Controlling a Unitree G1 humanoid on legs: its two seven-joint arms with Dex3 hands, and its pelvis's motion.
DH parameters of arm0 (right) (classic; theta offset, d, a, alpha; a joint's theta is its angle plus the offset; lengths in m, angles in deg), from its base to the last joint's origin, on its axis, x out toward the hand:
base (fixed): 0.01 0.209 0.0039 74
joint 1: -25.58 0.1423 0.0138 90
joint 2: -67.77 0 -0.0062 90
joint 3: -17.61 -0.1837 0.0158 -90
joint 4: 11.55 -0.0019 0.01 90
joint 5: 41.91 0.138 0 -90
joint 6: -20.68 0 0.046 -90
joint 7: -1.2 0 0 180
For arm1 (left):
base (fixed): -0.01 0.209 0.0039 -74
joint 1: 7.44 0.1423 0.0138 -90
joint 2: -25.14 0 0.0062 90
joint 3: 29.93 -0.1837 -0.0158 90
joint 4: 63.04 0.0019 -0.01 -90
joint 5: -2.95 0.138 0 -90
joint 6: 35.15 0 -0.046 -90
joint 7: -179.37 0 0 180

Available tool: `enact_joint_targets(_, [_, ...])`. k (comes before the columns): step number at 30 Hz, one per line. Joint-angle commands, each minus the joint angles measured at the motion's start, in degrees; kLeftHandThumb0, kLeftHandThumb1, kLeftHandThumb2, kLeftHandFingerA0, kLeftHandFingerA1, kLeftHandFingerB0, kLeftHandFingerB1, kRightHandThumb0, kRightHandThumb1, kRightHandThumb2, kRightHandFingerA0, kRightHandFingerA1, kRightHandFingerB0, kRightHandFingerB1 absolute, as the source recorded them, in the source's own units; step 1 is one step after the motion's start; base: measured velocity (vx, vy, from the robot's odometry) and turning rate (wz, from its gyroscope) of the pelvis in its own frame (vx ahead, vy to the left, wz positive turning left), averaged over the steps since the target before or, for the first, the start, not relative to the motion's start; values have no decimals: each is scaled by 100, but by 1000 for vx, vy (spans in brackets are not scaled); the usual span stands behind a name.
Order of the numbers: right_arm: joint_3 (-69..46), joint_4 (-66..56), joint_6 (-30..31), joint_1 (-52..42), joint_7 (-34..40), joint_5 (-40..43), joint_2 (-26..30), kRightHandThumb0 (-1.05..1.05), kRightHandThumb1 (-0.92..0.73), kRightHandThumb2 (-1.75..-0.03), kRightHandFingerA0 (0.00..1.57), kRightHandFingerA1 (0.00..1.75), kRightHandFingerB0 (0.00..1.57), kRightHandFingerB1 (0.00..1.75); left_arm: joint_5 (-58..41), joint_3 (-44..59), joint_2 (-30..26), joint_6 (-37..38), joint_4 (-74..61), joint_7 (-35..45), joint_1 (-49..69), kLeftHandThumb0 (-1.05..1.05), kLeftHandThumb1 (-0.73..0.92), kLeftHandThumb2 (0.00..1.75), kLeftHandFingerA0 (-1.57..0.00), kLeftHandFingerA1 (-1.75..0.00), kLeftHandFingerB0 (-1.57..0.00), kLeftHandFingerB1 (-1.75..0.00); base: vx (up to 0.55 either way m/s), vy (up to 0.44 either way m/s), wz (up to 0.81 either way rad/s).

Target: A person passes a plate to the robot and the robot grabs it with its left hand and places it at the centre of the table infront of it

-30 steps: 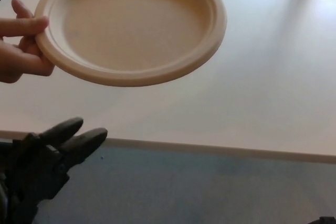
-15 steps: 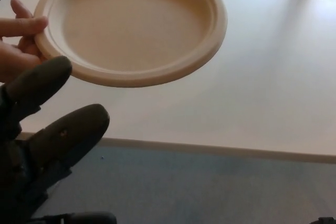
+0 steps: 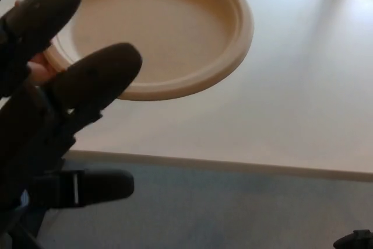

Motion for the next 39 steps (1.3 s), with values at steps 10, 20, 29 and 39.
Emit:
enact_joint_targets(10, [65,-4,28,9,-63,-133,120,-68,-73,-62,53,65,44,52,1763,-491,-541,-1448,721,616,-570,-75,46,85,-6,-18,-6,-29,0,0,0])
enact_joint_targets(20, [34,-14,27,6,-94,-131,116,-67,-72,-61,54,67,45,52,2180,-890,-679,-1923,915,673,-569,-70,43,83,-3,-26,-3,-36,0,0,0])
enact_joint_targets(29, [31,20,70,115,-84,-147,128,-68,-72,-61,55,64,45,50,3454,-1368,-685,-2339,1158,270,-1116,-80,51,86,-26,-44,-2,-30,0,0,0])
enact_joint_targets(39, [28,18,44,150,-139,-138,138,-66,-73,-62,58,62,45,50,3236,-1696,-663,-2231,1925,-363,-1694,-14,57,57,-114,-73,-49,-37,0,0,0])
